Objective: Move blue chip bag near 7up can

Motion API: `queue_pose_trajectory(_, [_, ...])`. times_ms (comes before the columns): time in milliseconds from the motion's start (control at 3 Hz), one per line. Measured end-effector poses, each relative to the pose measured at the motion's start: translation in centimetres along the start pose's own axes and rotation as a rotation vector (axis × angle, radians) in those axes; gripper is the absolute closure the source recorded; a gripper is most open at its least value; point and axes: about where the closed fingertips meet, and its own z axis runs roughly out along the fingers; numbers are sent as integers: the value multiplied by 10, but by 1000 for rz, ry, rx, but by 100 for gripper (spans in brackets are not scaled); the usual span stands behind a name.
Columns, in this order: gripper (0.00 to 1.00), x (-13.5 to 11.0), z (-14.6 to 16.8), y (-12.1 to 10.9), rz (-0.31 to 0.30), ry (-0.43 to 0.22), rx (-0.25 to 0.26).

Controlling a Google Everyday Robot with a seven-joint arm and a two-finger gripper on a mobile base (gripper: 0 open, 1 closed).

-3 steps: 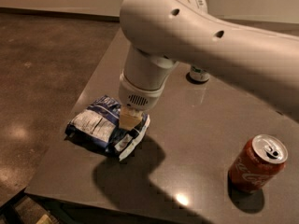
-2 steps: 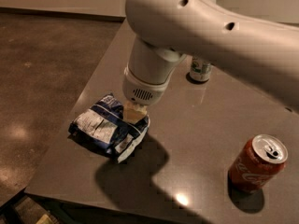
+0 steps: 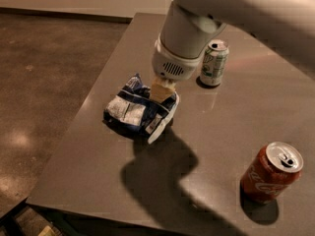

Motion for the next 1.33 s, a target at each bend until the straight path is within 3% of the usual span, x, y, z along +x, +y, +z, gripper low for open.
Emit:
queue_pose_trajectory(333, [100,18,-19,-38,20,15,49])
queue_pose_trajectory(667, [100,46,-30,-65,32,39,60])
queue_pose_trajectory(1000, [100,70,-34,-83,31,70,59])
queue_pose_trajectory(1333, [100,97,-32,-86,21,99,23])
